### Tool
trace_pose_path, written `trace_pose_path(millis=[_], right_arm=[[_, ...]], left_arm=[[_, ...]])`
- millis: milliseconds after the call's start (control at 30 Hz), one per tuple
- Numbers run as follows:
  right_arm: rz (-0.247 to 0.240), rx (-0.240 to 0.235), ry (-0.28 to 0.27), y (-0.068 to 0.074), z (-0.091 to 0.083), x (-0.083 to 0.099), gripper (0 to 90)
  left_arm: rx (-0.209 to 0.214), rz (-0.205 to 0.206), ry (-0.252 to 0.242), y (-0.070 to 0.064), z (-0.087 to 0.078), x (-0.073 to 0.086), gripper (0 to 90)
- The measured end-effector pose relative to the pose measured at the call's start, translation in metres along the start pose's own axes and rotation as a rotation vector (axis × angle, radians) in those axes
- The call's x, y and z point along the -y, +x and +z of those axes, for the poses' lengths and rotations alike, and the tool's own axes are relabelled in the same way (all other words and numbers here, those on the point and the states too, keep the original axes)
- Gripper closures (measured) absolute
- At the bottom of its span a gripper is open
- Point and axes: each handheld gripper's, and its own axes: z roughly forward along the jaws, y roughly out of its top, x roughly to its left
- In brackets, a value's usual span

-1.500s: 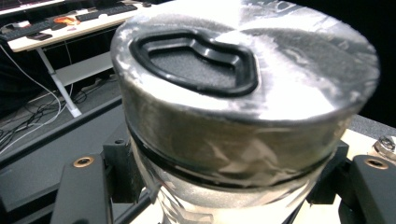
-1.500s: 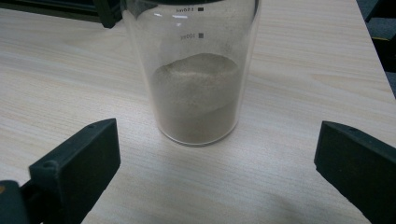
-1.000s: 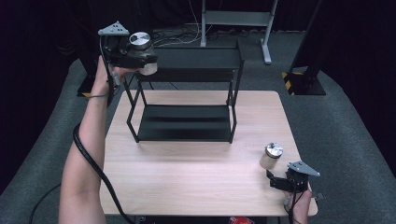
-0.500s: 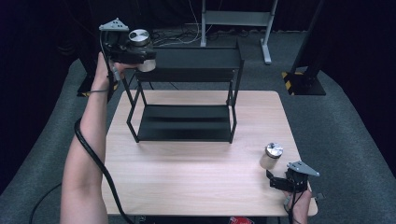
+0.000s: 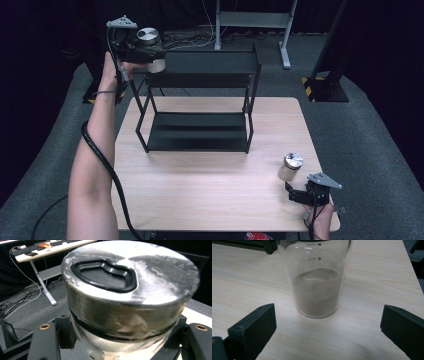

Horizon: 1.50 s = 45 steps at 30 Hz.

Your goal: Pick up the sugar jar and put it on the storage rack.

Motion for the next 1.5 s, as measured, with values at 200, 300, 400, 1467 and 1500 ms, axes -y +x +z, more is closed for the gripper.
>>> trace_pose_path(millis=[200,300,400,1467,1500], right_arm=[[0.0,-0.003,0.0,-0.001,0.0,0.0,0.0],[0.0,-0.001,-0.001,0.0,0.0,0.0,0.0],[0.001,-0.002,0.0,-0.001,0.0,0.0,0.0],[0.0,-0.001,-0.002,0.0,0.0,0.0,0.0],[-0.001,-0.001,-0.002,0.0,0.0,0.0,0.0]], left_arm=[[-0.003,-0.009,0.001,0.003,0.001,-0.001,30.5],[-0.004,-0.006,0.009,0.003,0.004,-0.003,30.5],[-0.006,-0.007,0.013,0.003,0.006,-0.005,30.5],[-0.018,-0.014,0.033,0.006,0.022,-0.012,30.5],[-0.015,-0.017,0.03,0.007,0.022,-0.012,30.5]])
